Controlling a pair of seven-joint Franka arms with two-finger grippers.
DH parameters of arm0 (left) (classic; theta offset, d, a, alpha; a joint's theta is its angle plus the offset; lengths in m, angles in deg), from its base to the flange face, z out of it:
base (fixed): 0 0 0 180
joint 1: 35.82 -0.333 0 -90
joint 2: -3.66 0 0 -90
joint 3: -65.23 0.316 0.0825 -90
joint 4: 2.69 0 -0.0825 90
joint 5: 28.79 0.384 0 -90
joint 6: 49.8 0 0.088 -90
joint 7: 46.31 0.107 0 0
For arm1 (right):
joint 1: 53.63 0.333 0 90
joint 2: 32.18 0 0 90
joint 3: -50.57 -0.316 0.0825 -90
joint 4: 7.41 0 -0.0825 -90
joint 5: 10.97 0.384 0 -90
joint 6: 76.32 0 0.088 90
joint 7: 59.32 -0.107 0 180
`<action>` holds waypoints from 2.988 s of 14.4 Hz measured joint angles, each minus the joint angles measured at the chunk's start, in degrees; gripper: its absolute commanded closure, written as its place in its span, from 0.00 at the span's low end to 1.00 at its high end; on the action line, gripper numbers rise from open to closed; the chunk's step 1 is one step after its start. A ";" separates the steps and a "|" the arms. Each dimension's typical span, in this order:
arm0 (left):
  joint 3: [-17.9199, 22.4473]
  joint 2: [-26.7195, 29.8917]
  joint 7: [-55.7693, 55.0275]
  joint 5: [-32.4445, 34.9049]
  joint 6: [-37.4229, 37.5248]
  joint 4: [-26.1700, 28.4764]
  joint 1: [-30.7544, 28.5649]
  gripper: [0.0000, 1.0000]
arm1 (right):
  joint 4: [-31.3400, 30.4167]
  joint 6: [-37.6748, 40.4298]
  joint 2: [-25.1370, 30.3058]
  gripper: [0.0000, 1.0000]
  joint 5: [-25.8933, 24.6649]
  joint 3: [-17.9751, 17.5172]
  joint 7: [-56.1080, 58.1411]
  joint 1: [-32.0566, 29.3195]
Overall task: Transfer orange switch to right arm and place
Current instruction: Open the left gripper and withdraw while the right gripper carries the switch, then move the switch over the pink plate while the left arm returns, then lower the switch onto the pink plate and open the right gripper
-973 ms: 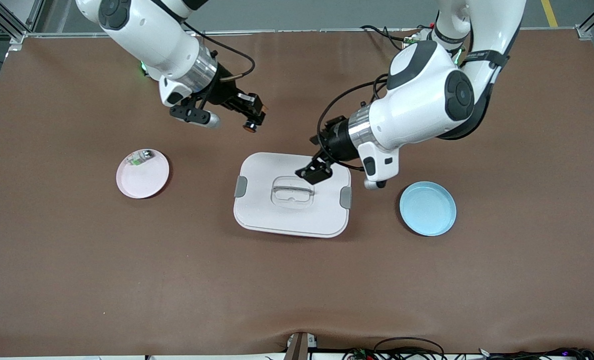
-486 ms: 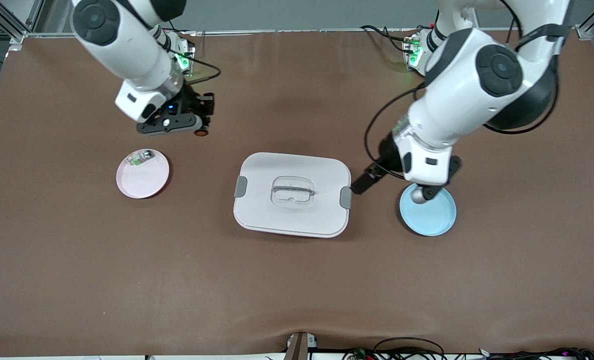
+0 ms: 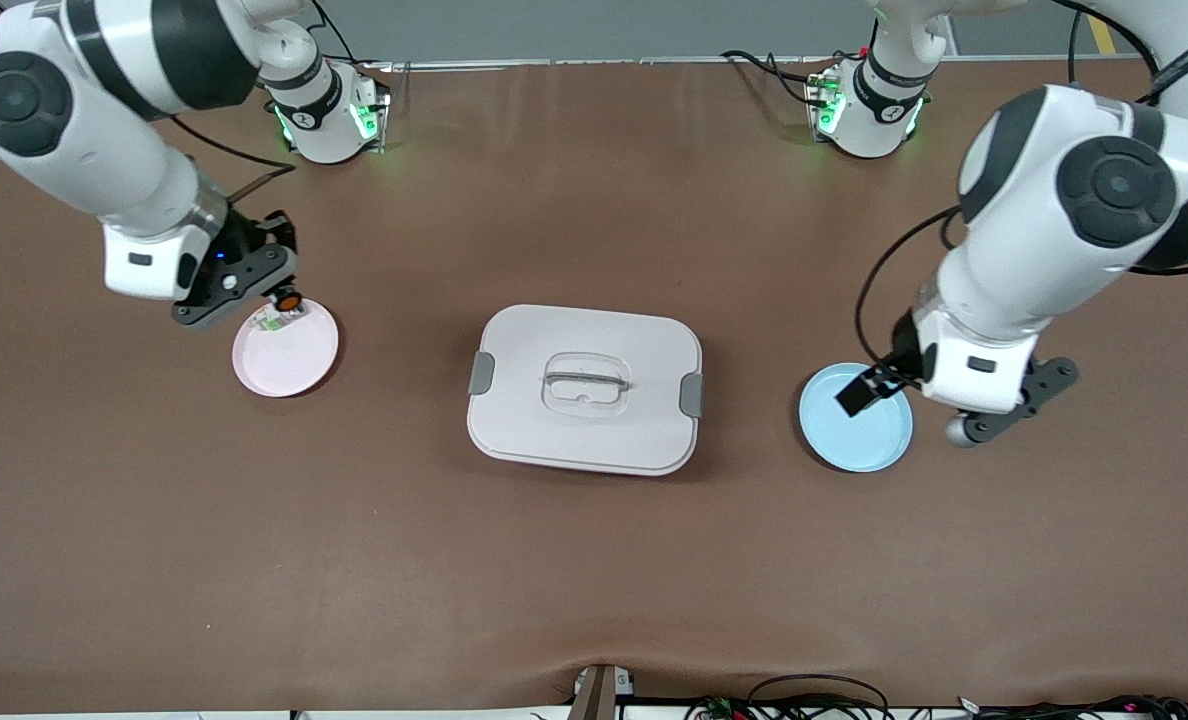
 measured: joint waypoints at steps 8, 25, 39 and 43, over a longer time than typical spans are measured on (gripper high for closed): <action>6.16 10.43 29.92 -2.11 10.43 0.19 -4.58 0.00 | -15.61 -22.06 -0.07 1.00 -0.56 0.07 32.84 -11.77; 15.67 21.61 39.52 -6.12 15.14 8.81 1.17 0.00 | -32.79 -46.08 -5.52 1.00 -5.90 -0.10 41.09 -14.81; 15.32 21.64 39.53 -6.13 15.32 10.36 1.39 0.00 | -33.63 -56.10 -15.13 0.96 -5.90 -0.52 41.30 -14.83; 14.68 21.69 39.56 -6.13 15.32 10.39 1.41 0.00 | -33.63 -57.28 -16.61 0.91 -5.91 -0.79 41.32 -14.82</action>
